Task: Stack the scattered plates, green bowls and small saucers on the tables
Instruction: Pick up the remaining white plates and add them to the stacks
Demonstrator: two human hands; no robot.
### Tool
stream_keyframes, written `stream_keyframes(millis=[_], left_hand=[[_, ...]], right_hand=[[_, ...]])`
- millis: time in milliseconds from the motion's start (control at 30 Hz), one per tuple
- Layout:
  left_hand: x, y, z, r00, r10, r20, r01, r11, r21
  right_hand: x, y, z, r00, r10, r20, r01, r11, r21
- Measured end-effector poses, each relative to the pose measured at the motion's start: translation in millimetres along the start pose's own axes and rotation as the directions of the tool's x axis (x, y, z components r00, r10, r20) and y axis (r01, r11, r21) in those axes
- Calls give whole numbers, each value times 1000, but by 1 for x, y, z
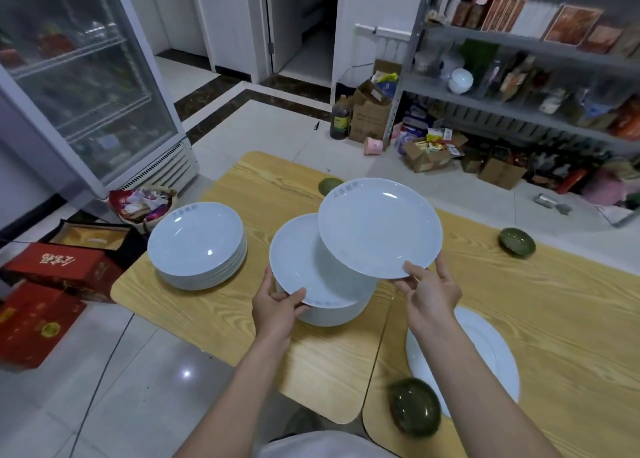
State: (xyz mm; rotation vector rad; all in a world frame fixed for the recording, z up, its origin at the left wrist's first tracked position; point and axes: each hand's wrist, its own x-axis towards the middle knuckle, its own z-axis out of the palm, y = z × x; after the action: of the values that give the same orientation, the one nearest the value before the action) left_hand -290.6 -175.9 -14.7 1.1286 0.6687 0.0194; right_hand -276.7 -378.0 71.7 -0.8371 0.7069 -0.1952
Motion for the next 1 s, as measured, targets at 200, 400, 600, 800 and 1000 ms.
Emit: stream_keyframes(millis=[200, 400, 600, 800, 1000], left_hand=[[9, -3, -7, 999, 11, 38, -14, 995, 96], [11, 0, -11, 993, 4, 121, -15, 995, 94], [11, 1, -18, 976, 23, 218, -39, 997, 70], [15, -3, -24, 964, 29, 265, -46, 997, 58], [17, -3, -29, 963, -11, 267, -15, 995, 97]], right_hand=[[-1, 23, 1, 999, 40, -15, -42, 993, -114], [-3, 49, 5, 994, 105, -6, -104, 977, -186], [0, 64, 9, 995, 97, -37, -103, 962, -254], [3, 64, 8, 999, 17, -46, -35, 904, -426], [7, 73, 8, 993, -112, -37, 66, 788, -612]])
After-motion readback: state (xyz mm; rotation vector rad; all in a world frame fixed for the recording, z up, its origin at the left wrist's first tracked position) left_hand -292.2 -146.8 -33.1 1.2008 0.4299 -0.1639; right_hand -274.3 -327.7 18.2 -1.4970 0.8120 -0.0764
